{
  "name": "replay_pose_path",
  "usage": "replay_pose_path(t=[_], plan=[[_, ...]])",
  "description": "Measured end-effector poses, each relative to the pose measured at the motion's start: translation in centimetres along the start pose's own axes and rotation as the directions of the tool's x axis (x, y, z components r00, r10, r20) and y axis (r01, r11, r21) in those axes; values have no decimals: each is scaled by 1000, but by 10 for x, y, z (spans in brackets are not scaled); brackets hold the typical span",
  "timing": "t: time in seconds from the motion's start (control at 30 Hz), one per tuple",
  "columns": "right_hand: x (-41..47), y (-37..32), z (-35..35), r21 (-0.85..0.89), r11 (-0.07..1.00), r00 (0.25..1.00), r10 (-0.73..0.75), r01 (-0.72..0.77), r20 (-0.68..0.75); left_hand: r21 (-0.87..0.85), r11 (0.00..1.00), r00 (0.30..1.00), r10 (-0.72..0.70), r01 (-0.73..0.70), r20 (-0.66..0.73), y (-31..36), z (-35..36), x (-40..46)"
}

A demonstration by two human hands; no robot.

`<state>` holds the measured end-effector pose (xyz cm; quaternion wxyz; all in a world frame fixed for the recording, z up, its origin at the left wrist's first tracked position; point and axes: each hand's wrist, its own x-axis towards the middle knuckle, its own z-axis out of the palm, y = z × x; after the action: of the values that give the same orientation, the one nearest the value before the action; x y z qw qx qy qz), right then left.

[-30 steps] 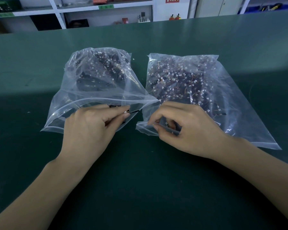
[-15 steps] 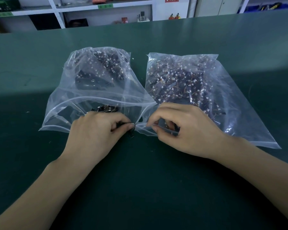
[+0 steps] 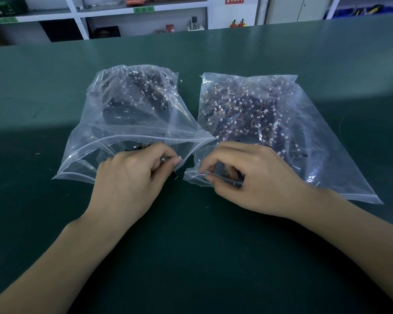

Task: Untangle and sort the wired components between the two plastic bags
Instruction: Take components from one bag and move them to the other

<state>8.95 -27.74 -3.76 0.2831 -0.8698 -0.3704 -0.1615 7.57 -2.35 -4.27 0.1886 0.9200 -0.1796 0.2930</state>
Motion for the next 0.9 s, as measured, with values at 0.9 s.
replay_pose_path(t=[0.9], plan=[[0, -5, 5, 280, 958, 977, 4, 58, -215, -587, 809, 996, 10, 43, 86, 36, 3, -9]])
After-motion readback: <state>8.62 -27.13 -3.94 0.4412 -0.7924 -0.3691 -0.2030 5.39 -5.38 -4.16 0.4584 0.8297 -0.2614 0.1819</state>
